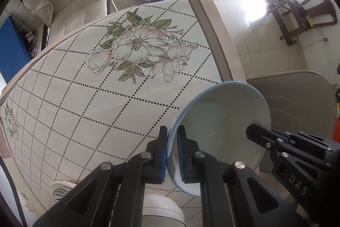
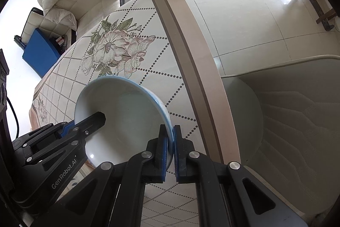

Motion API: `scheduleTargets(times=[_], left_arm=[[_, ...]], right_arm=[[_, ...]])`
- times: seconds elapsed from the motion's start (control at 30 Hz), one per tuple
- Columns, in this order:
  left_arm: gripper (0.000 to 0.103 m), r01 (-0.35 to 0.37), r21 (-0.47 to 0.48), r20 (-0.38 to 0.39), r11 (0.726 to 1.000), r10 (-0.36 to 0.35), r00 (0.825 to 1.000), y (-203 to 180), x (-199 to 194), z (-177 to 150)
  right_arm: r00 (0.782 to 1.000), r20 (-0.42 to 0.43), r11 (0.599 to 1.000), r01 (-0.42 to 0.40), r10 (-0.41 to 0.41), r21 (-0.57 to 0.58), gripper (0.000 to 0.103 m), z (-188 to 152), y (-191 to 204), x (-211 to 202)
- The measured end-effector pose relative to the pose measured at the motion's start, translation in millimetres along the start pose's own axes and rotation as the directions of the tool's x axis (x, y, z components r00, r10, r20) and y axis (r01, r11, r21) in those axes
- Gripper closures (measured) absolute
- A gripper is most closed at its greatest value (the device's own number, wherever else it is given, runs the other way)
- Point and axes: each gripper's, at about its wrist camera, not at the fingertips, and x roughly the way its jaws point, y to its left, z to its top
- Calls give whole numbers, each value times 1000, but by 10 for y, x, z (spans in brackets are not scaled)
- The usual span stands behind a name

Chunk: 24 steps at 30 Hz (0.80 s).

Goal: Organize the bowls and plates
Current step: 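Carry the polka-dot bowl with both grippers over the bowl stack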

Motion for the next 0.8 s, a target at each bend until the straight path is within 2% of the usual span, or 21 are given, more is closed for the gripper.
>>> scheduleTargets(times=[0.3, 0.47, 0.8], left_arm=[[96, -12, -2, 33, 1000, 12, 999, 94, -337, -343], [96, -18, -9, 37, 1000, 18, 999, 187, -468, -642], [96, -18, -39, 15, 999, 18, 1000, 507, -509, -1285]], right_arm=[[1000, 28, 999, -7, 8, -33, 96, -396, 306, -287], [999, 33, 998, -9, 11, -58, 96, -684, 458, -394], [1000, 4, 993, -8, 8, -121, 96, -1350, 754, -329]])
